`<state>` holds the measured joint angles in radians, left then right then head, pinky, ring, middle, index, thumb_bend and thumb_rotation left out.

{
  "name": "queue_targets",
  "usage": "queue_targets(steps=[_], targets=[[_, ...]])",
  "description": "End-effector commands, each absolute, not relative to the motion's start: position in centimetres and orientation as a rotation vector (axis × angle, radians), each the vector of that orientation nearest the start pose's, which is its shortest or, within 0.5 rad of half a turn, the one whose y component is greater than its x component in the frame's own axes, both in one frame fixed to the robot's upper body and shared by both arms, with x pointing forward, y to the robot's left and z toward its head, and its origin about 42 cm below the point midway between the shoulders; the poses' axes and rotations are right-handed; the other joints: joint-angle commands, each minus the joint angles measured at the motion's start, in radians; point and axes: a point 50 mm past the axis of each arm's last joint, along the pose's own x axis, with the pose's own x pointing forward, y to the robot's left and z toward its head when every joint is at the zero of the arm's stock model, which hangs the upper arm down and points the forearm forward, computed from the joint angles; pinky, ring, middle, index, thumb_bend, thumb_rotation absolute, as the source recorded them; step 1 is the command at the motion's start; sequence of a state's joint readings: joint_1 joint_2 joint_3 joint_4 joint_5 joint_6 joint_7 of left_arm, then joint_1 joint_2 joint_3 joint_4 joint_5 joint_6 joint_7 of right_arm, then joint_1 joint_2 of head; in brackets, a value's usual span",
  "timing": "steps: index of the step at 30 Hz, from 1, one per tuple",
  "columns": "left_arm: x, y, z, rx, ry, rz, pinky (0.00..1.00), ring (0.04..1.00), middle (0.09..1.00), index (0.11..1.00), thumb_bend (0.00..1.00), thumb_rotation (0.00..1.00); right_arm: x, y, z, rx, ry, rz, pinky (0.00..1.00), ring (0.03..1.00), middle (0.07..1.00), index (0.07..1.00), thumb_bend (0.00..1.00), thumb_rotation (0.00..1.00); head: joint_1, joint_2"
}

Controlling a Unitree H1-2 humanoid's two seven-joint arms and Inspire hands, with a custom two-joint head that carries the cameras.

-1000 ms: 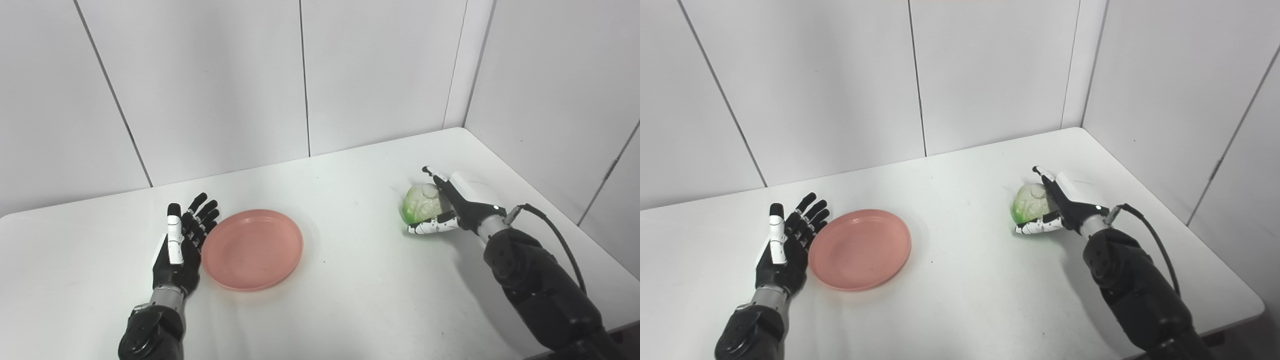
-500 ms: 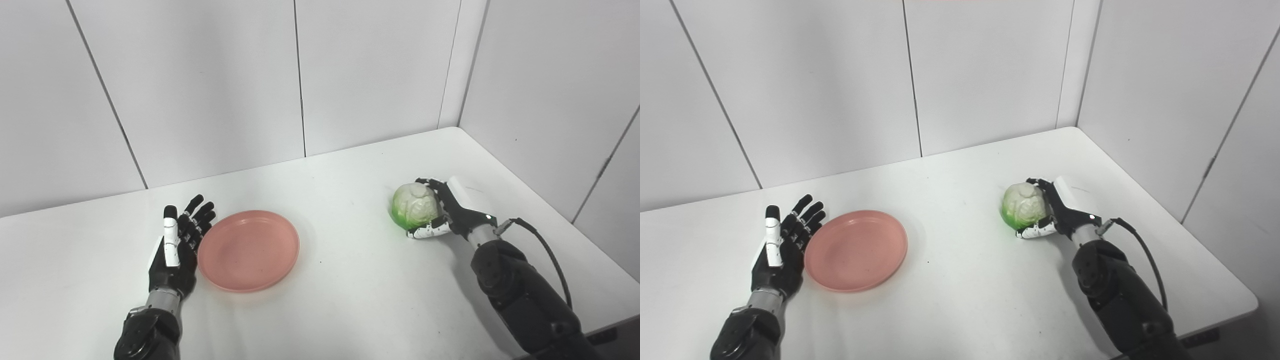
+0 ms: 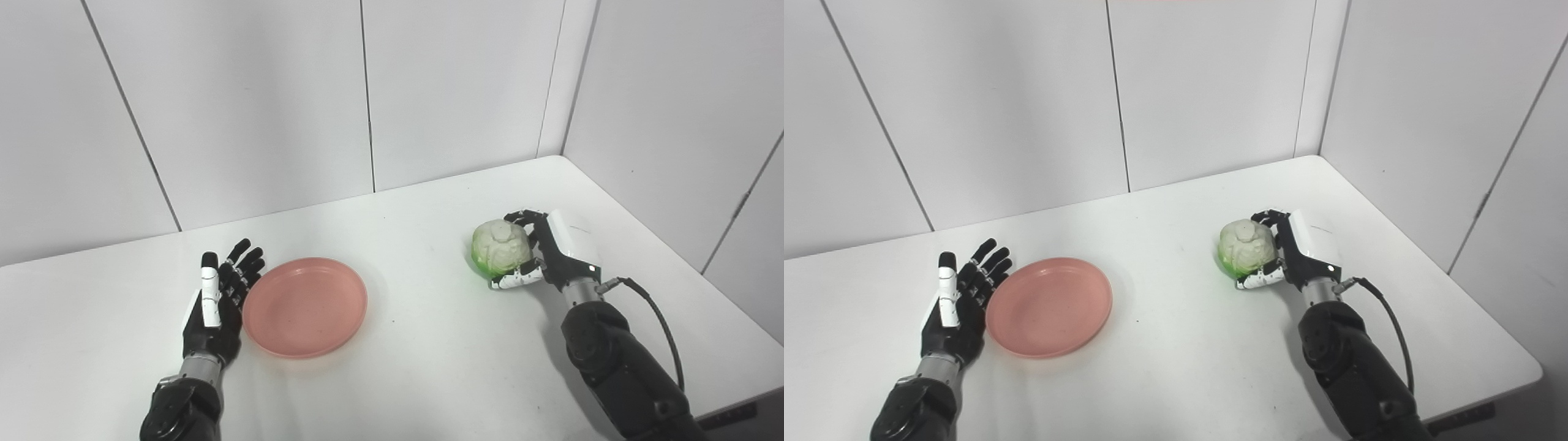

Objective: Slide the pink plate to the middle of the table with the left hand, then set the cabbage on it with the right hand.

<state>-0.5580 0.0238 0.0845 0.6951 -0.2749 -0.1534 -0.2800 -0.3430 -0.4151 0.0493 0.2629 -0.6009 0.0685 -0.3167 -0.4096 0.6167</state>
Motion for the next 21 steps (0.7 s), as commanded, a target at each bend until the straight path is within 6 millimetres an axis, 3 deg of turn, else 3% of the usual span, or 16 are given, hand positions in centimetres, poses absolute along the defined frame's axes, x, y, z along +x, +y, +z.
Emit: queue_targets(steps=[1, 6, 11, 16, 21], targets=[[43.6, 18.3, 9.8, -0.253, 0.033, -0.274, 0.98, 0.923, 0.881, 0.863, 0.86, 1.0, 39.7, -33.2, 21.1, -0.957, -0.346, -0.361, 0.4, 0.439, 0.497, 0.503, 0.52, 0.0, 0.031, 0.004], [43.1, 17.6, 9.8, -0.245, 0.043, -0.27, 0.98, 0.92, 0.88, 0.861, 0.84, 1.0, 39.4, -29.5, 22.2, -0.786, -0.381, -0.306, 0.41, 0.442, 0.496, 0.503, 0.52, 0.0, 0.118, 0.005], [42.6, 16.7, 9.8, -0.221, 0.04, -0.258, 0.95, 0.902, 0.867, 0.851, 0.84, 1.0, 40.1, -25.8, 21.9, -0.57, -0.412, -0.161, 0.42, 0.446, 0.494, 0.5, 0.52, 0.0, 0.219, 0.008], [42.4, 15.9, 9.7, -0.222, 0.035, -0.25, 0.97, 0.912, 0.873, 0.856, 0.85, 1.0, 41.1, -21.0, 21.6, -0.462, -0.399, 0.004, 0.4, 0.437, 0.497, 0.507, 0.52, 0.0, 0.314, 0.011], [42.1, 15.2, 9.9, -0.238, 0.032, -0.24, 0.97, 0.918, 0.879, 0.862, 0.84, 1.0, 42.0, -17.5, 21.3, -0.428, -0.422, 0.116, 0.42, 0.454, 0.492, 0.489, 0.52, 0.0, 0.367, 0.012]])
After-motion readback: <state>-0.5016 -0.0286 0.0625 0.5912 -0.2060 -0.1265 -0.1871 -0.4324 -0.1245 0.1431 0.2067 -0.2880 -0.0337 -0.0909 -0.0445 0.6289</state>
